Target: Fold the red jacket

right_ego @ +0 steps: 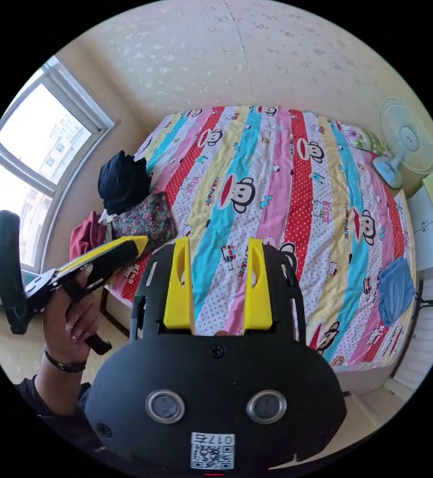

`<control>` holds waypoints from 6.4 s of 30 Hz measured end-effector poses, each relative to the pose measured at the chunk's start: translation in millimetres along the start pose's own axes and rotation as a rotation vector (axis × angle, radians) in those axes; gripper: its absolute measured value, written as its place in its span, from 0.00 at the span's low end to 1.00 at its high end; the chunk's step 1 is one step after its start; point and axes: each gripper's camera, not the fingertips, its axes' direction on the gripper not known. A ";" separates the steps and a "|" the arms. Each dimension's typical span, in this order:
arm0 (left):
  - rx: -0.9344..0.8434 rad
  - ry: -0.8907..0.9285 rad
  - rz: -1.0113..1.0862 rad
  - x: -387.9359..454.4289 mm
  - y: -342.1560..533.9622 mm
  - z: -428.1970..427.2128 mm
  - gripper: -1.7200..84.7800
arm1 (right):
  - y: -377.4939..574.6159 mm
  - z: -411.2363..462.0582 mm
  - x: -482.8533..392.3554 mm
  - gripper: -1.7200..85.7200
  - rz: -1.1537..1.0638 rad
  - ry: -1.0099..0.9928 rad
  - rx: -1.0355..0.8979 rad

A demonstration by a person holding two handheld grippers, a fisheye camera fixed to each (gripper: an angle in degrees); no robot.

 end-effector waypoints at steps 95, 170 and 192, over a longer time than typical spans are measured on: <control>-0.034 0.397 0.634 -29.0 3.9 48.4 0.05 | 136.0 -166.2 230.8 0.15 -0.311 -0.378 0.356; 0.453 0.846 1.231 -238.5 -178.4 -368.2 0.09 | 369.0 -84.1 233.8 0.10 -0.460 -1.004 0.877; 0.366 0.665 0.629 -316.2 -177.4 -263.8 0.02 | 227.7 -112.5 251.8 0.04 -0.260 -0.810 0.715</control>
